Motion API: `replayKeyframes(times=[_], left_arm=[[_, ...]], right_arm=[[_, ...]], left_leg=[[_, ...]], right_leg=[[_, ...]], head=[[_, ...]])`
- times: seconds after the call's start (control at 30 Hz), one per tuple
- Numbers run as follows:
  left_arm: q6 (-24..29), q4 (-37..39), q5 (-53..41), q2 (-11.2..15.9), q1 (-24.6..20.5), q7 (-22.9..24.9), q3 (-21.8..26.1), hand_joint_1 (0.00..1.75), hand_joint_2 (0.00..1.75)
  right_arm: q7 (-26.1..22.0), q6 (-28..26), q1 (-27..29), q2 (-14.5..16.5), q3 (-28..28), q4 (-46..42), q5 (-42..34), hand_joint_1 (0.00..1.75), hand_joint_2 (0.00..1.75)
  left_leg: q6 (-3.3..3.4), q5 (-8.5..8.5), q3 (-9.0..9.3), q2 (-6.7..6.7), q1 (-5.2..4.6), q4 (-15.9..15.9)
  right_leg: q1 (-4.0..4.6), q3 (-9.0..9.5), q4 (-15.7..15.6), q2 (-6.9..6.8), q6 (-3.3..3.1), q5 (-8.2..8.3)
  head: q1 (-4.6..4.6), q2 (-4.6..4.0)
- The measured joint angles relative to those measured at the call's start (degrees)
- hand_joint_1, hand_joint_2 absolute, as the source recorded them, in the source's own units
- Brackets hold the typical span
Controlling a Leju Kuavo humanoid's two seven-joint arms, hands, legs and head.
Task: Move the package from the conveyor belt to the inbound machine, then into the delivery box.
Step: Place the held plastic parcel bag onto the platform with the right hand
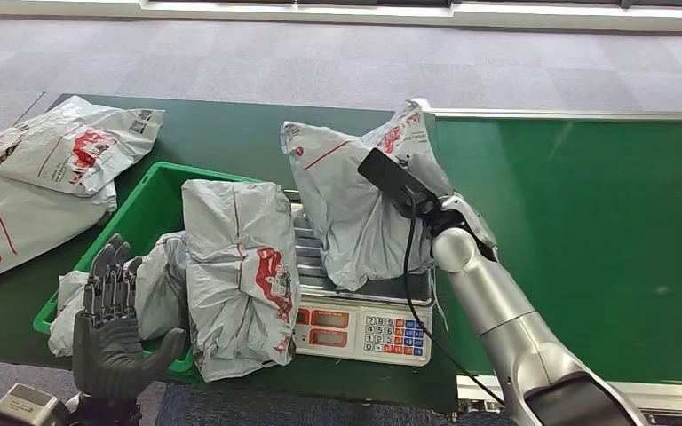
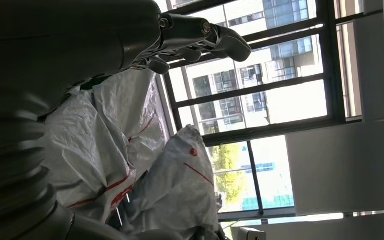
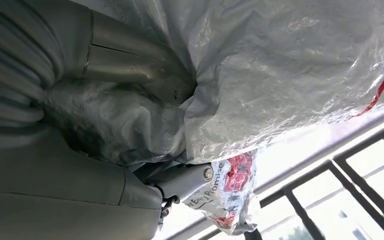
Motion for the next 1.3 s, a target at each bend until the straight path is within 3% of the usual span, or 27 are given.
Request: replayKeyframes(times=[0.23,0.37,0.5,0.67,0.8,0.93,1.17,1.3], left_arm=[[2.74,0.93,0.9,1.13,0.29,-1.09,0.0,0.0,1.75],[5.05,1.13,1.43,1.38,0.65,-2.44,0.0,0.0,1.75],[6.94,1.11,1.76,1.5,1.16,-3.73,0.0,0.0,1.75],[8.16,0.69,1.63,1.54,1.8,-4.0,0.0,0.0,1.75],[8.63,0.3,0.97,1.73,2.2,-4.05,-0.03,0.0,1.75],[9.18,0.08,-0.86,2.66,2.17,-4.07,-0.55,0.0,1.75],[8.53,0.58,-4.9,4.33,0.64,-4.06,-2.71,0.0,1.75],[8.11,1.26,-5.8,4.63,-0.52,-4.06,-3.43,0.0,1.75]], right_arm=[[-3.73,1.38,-6.0,3.81,3.91,15.09,-0.53,1.75,1.75],[-8.73,3.26,-9.84,4.91,5.78,20.68,-2.75,1.75,1.75],[-15.46,4.08,-14.95,5.64,8.4,24.95,-6.66,0.69,1.75],[-19.01,5.59,-19.06,6.42,9.63,27.24,-12.24,0.01,1.75],[-20.07,10.7,-20.13,6.88,9.83,28.44,-17.44,0.0,1.75],[-16.84,16.28,-21.15,7.07,10.95,29.23,-20.93,0.0,1.75],[-10.82,21.81,-23.55,5.91,15.77,29.8,-26.73,0.0,1.75],[-9.84,22.83,-23.86,4.92,18.71,29.8,-28.33,0.0,1.75]], left_leg=[[0.0,0.0,-0.1,-0.03,0.0,0.01],[0.0,0.0,-0.11,-0.01,-0.01,0.02],[-0.03,0.03,-0.12,-0.01,-0.01,0.02],[-0.06,0.04,-0.12,-0.01,-0.01,0.02],[-0.06,0.04,-0.11,0.0,-0.01,0.02],[-0.06,0.05,-0.1,0.0,-0.01,0.03],[-0.05,0.06,-0.08,-0.01,-0.01,0.06],[-0.05,0.06,-0.07,0.04,-0.01,0.06]], right_leg=[[-0.02,-0.09,0.0,-0.02,0.0,0.0],[-0.03,-0.14,0.0,0.05,0.01,0.04],[-0.01,-0.16,0.01,0.05,0.01,0.06],[0.01,-0.16,0.01,0.03,0.0,0.06],[0.0,-0.16,0.0,0.04,0.0,0.06],[0.0,-0.16,0.0,0.04,-0.01,0.07],[0.0,-0.16,0.0,0.03,-0.02,0.09],[-0.01,-0.17,0.0,0.1,0.0,0.12]], head=[[0.0,0.0],[0.0,0.0],[0.0,0.0],[-0.01,0.0],[-0.01,0.0],[-0.01,0.0],[-0.01,0.0],[-0.01,0.0]])
